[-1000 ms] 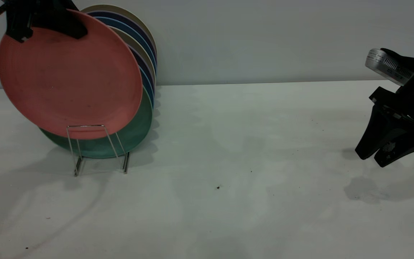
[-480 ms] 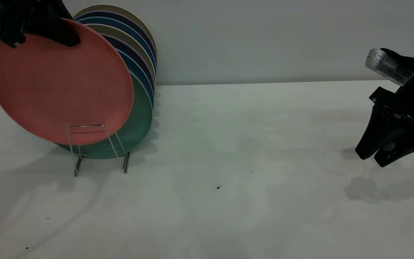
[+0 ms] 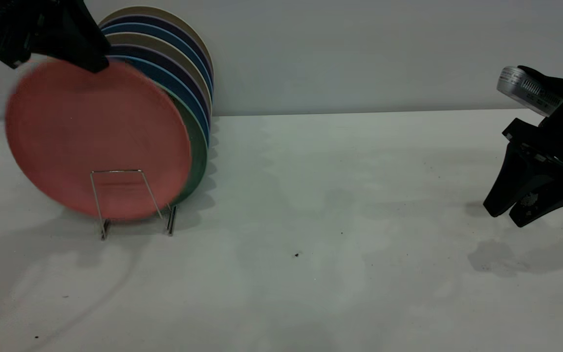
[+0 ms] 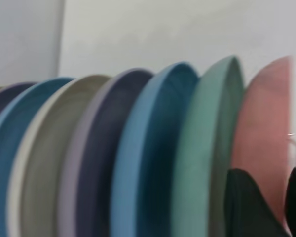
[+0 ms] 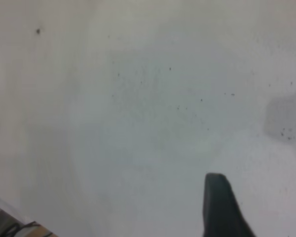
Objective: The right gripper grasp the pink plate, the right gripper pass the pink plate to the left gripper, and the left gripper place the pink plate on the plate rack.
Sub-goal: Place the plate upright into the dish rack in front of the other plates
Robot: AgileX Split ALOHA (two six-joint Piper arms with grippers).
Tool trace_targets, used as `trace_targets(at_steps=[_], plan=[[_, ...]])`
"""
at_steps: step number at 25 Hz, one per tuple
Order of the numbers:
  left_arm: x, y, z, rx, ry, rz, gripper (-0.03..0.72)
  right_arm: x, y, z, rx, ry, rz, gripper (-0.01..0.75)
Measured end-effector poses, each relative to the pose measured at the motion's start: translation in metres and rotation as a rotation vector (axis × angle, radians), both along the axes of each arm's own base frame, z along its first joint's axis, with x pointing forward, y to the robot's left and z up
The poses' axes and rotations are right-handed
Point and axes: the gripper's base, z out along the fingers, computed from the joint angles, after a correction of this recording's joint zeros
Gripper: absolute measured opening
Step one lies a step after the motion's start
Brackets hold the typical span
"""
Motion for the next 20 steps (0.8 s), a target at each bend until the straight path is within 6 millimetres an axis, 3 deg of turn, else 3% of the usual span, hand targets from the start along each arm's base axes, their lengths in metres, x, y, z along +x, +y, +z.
trace_targets(at_steps=[4, 11, 15, 20], plan=[[-0.006, 0.001, -0.003, 0.028, 0.069, -0.025, 0.243, 0.000, 0.000, 0.000, 0.000, 0.000, 0.000, 0.417], [-0.014, 0.006, -0.007, 0.034, 0.237, 0.144, 0.244, 0.000, 0.000, 0.000, 0.003, 0.011, -0.014, 0.417], [-0.018, 0.006, -0.007, -0.046, 0.397, 0.410, 0.250, -0.003, 0.001, 0.002, 0.014, 0.061, -0.023, 0.417], [-0.022, 0.010, 0.005, -0.185, 0.596, 0.972, 0.294, -0.002, 0.002, 0.015, -0.129, 0.134, 0.037, 0.417]])
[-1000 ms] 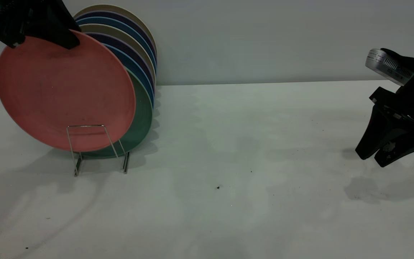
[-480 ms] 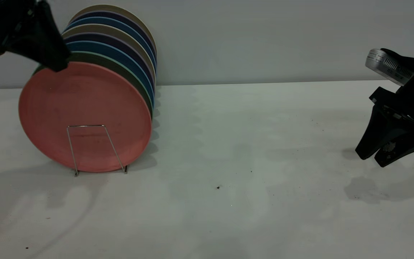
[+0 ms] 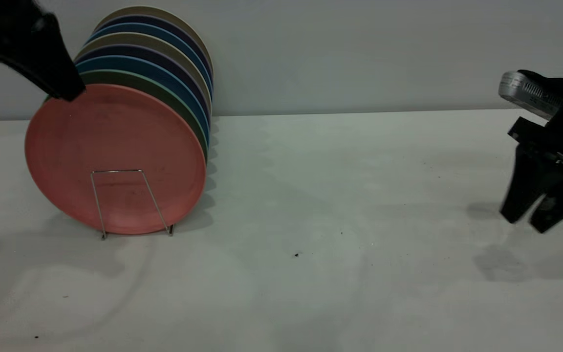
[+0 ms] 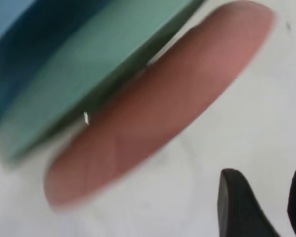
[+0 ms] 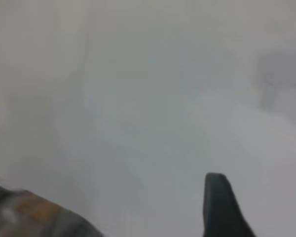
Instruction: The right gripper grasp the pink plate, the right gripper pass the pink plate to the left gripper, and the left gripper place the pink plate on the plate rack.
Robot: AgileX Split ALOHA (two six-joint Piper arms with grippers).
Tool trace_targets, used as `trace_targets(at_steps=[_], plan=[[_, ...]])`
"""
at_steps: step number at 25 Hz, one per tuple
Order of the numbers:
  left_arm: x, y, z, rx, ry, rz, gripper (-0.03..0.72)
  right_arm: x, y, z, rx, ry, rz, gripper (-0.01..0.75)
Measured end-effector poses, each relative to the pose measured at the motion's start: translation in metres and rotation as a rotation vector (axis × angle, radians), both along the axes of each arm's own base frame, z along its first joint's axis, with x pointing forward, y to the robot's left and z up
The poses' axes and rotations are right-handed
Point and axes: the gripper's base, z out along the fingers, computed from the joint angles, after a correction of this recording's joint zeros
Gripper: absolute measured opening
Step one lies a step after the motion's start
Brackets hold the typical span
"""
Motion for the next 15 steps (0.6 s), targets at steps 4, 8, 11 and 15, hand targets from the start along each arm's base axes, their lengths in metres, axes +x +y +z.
trace_targets(at_steps=[4, 8, 11, 15], plan=[[-0.008, 0.019, 0.010, 0.081, 0.092, 0.297, 0.333, -0.004, 0.023, 0.033, -0.259, -0.027, 0.108, 0.417], [-0.023, 0.030, 0.029, 0.179, 0.108, 0.358, 0.349, -0.018, 0.061, 0.074, -0.440, -0.125, 0.215, 0.417], [-0.040, 0.032, 0.052, 0.201, 0.077, 0.359, 0.369, -0.032, 0.075, 0.103, -0.495, -0.160, 0.247, 0.417], [-0.079, 0.036, 0.079, 0.198, 0.010, 0.381, 0.394, -0.050, 0.071, 0.149, -0.495, -0.235, 0.200, 0.417]])
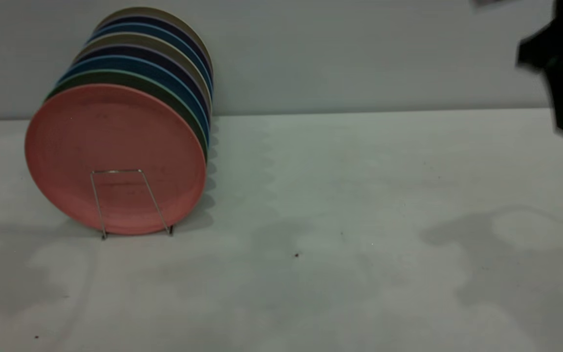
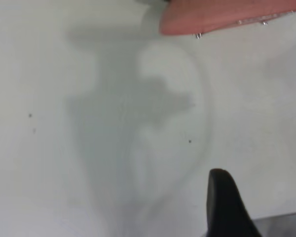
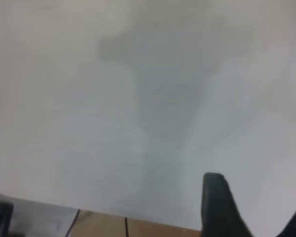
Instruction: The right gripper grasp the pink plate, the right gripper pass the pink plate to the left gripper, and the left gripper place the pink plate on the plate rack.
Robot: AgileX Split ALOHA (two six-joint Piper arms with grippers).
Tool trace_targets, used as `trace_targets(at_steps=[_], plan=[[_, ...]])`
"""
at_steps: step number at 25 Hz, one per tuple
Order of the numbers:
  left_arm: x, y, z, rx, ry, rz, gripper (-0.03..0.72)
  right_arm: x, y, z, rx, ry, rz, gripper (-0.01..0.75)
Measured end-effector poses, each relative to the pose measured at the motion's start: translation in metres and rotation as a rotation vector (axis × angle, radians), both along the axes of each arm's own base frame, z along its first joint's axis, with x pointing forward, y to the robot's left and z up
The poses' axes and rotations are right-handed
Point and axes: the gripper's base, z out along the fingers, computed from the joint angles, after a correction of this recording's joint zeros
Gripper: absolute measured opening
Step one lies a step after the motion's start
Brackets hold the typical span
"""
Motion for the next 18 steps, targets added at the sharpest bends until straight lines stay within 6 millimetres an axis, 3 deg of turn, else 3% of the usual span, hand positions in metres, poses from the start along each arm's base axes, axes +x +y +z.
trace_targets(at_steps=[5, 9, 13, 18], plan=[[-0.058, -0.001, 0.020, 0.004, -0.091, 0.003, 0.402, -0.042, -0.010, 0.064, 0.086, -0.168, -0.013, 0.417], [-0.102, -0.002, 0.021, 0.003, -0.150, 0.010, 0.402, -0.093, -0.021, 0.090, 0.153, -0.235, -0.019, 0.417], [-0.142, -0.003, 0.010, 0.003, -0.179, 0.018, 0.402, -0.142, -0.034, 0.097, 0.195, -0.288, -0.019, 0.417], [-0.191, -0.004, -0.011, -0.016, -0.241, 0.068, 0.402, -0.196, -0.045, 0.084, 0.253, -0.308, -0.013, 0.417]])
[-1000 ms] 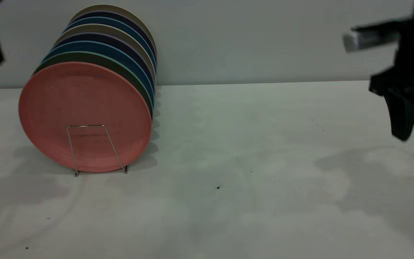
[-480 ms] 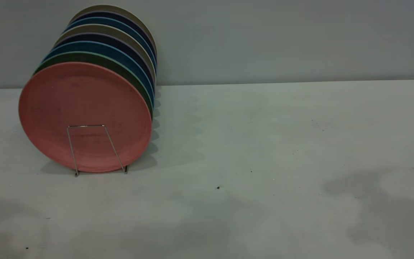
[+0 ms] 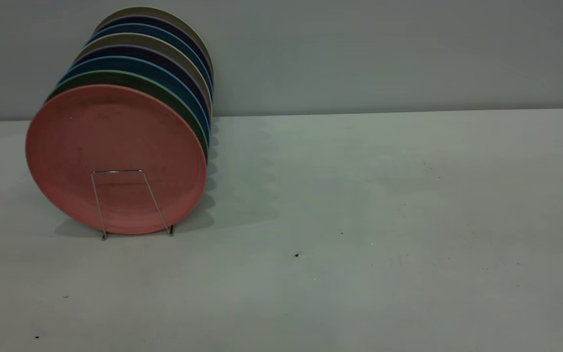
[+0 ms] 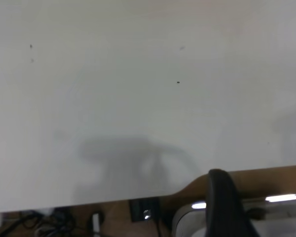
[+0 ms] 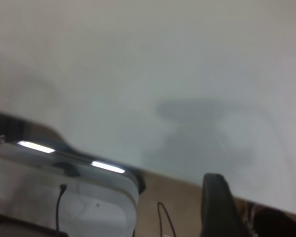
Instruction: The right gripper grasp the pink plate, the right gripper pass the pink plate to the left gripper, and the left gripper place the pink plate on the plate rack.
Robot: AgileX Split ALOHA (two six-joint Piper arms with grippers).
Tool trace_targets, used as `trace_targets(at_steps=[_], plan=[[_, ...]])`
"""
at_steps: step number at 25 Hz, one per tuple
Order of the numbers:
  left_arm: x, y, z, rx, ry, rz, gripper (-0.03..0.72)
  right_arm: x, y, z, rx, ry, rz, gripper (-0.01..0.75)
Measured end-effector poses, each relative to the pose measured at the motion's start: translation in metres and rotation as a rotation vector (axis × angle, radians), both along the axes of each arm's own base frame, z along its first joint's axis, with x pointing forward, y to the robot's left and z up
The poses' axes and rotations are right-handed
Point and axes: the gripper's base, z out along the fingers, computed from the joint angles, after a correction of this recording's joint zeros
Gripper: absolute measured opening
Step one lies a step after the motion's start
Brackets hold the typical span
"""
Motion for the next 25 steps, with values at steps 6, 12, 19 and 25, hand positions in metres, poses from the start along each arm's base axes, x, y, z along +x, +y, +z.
trace_targets(at_steps=[6, 12, 19, 25], plan=[[-0.048, -0.001, -0.020, -0.010, -0.120, 0.021, 0.402, -0.053, -0.015, -0.029, 0.012, -0.054, 0.031, 0.417], [-0.083, -0.002, -0.032, 0.021, -0.291, -0.014, 0.402, -0.088, -0.026, -0.060, 0.025, -0.176, 0.066, 0.417], [-0.107, 0.000, -0.039, 0.062, -0.321, -0.015, 0.402, -0.103, -0.030, -0.072, 0.053, -0.299, 0.069, 0.417], [-0.108, 0.000, -0.043, 0.064, -0.338, -0.012, 0.402, -0.105, -0.031, -0.072, 0.056, -0.312, 0.069, 0.417]])
